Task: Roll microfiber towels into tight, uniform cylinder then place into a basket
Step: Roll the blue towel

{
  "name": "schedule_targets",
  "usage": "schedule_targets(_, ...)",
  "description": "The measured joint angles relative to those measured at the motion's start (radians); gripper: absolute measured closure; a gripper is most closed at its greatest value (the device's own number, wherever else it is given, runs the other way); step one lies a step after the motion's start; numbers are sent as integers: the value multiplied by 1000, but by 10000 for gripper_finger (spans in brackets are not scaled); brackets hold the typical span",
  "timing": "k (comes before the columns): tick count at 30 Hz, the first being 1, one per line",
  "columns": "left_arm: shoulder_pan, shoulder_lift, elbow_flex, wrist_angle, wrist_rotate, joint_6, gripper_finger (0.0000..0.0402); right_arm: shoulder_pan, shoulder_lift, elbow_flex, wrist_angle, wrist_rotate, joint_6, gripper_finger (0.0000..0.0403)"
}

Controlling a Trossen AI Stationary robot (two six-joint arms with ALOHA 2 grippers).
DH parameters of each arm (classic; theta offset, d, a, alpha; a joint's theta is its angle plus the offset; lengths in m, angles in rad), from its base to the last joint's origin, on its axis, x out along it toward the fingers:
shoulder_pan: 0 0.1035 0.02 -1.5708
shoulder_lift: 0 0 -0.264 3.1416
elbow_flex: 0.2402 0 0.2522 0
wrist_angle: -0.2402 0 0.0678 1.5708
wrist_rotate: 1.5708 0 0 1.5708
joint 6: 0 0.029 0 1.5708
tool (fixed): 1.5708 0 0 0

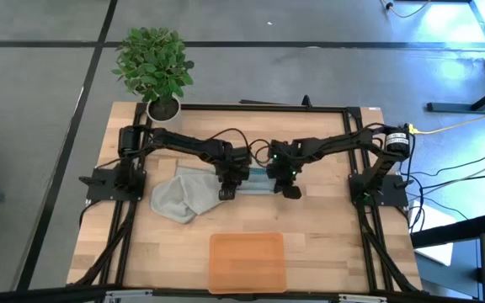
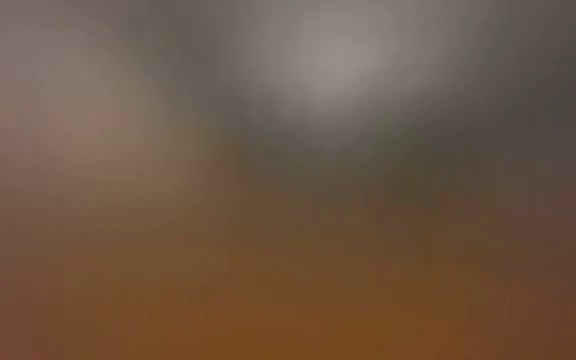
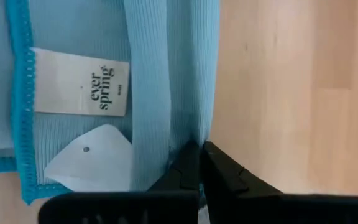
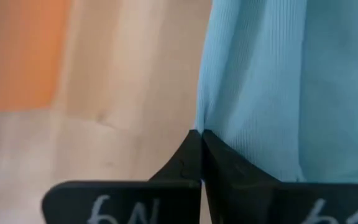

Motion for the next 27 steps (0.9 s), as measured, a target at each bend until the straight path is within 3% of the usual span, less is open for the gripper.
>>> schedule_targets(6,36,-2,3,-52,149,2,401,-62,0,31,-42,-143,22,401)
schedule_targets(14,76,-2,68,-127,165,-20,401,-131,-3,38,-55,-174,214,402)
schedule_targets(20,121,-2,96,-199,336,-24,401,-151,-4,38,-73,-297,237,402)
schedule_targets(27,91,21,97,-201,321,-18,401,-141,-5,38,-64,-241,242,402)
